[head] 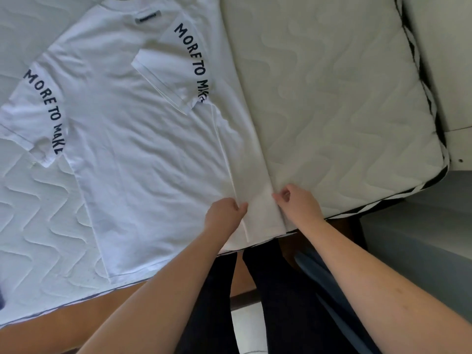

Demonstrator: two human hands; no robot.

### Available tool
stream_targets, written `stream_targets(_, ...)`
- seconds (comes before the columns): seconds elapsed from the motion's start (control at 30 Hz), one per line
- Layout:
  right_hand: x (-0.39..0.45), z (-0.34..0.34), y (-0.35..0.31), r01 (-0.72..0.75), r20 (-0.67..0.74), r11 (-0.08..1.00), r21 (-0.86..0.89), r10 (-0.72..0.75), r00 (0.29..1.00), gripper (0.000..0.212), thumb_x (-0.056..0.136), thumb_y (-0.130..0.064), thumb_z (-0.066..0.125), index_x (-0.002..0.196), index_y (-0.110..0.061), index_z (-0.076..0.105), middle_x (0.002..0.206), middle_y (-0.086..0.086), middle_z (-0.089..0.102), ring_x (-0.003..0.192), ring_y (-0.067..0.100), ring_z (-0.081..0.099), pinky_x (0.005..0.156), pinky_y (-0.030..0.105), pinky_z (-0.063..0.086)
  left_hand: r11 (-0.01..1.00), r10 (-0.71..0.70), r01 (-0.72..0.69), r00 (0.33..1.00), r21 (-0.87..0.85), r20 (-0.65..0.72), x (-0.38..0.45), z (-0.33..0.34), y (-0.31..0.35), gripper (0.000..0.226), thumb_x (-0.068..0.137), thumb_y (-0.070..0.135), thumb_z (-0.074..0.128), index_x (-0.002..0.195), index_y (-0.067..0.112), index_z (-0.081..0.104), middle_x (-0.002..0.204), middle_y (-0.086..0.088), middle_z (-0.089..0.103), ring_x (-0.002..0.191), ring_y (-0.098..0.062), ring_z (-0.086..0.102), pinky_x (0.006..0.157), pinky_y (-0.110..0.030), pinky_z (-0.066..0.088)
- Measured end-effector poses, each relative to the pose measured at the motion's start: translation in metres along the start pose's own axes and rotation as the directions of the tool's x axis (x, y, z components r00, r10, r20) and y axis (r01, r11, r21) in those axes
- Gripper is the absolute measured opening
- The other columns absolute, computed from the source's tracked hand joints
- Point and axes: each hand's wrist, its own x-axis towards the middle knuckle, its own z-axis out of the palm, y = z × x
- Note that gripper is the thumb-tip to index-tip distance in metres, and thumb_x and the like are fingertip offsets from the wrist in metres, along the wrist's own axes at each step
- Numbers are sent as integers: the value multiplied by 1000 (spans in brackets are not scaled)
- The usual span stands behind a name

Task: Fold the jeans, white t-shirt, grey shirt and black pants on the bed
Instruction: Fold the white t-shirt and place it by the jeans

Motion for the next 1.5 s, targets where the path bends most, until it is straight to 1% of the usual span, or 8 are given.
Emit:
stream_targets(0.23, 61, -22, -75, 50, -132, 953, 300, -10, 991, 34, 92, -26, 66, 121, -10, 59, 113, 7, 70, 103, 22, 65, 77, 18, 37, 975, 165, -188, 970, -121, -180, 44, -95, 12, 21, 98, 31, 50, 101, 15, 64, 94, -4, 69, 88, -23, 64, 78, -34, 52)
stream_targets(0.53, 141, -43, -144, 149, -167, 911, 385, -90, 982, 43, 82, -27, 76, 120, -15, 60, 108, -1, 69, 94, 15, 66, 84, 25, 48, 844, 425, -523, 787, -119, -446, 136, -196, 66, 19, 97, 21, 53, 112, 17, 63, 102, 4, 65, 83, -8, 59, 80, -21, 47)
stream_targets(0.7, 165, -57, -170, 174, -186, 937, 304, -121, 975, 40, 79, -31, 78, 112, -15, 61, 99, -2, 69, 92, 19, 64, 85, 37, 51, 855, 434, -519, 721, -7, -540, 205, -255, 125, 31, 97, 18, 53, 127, 12, 58, 128, -8, 57, 117, -24, 54, 100, -35, 43)
stream_targets(0.83, 179, -66, -176, 126, -131, 972, 198, -101, 986, 16, 86, -32, 69, 95, -19, 64, 86, -4, 66, 85, 20, 63, 68, 28, 42, 925, 378, -346, 776, 160, -506, 247, -302, 167, 48, 99, 27, 53, 144, 14, 42, 146, -10, 43, 134, -30, 40, 111, -39, 33)
stream_targets(1.07, 194, -75, -186, 91, -70, 981, 173, -80, 994, 12, 87, -35, 64, 85, -23, 66, 75, -9, 66, 73, 16, 62, 61, 29, 43, 933, 285, -202, 919, 297, -272, 293, -353, 213, 60, 92, 52, 60, 135, 11, 53, 139, -10, 52, 131, -31, 46, 107, -38, 38)
stream_targets(1.3, 212, -88, -201, 84, -68, 977, 194, -72, 995, 17, 89, -38, 60, 81, -25, 66, 66, -11, 63, 66, 13, 58, 56, 26, 41, 937, 247, -188, 952, 294, -179, 303, -375, 241, 61, 92, 49, 62, 142, 16, 50, 144, -7, 50, 130, -28, 49, 101, -35, 41)
stream_targets(1.43, 224, -92, -213, 58, -44, 951, 303, -47, 998, 19, 88, -38, 61, 85, -23, 71, 72, -6, 71, 72, 15, 65, 65, 29, 51, 978, 206, -203, 934, 40, -294, 317, -365, 235, 43, 87, 38, 72, 122, 13, 64, 96, -1, 62, 88, -21, 57, 56, -23, 41)
stream_targets(1.5, 229, -94, -219, 66, -73, 958, 279, -48, 996, 18, 89, -37, 60, 81, -24, 69, 68, -7, 67, 69, 16, 64, 61, 27, 46, 972, 219, -234, 906, 2, -363, 324, -357, 229, 26, 88, 34, 72, 104, 15, 66, 74, 5, 53, 79, -19, 54, 50, -21, 34)
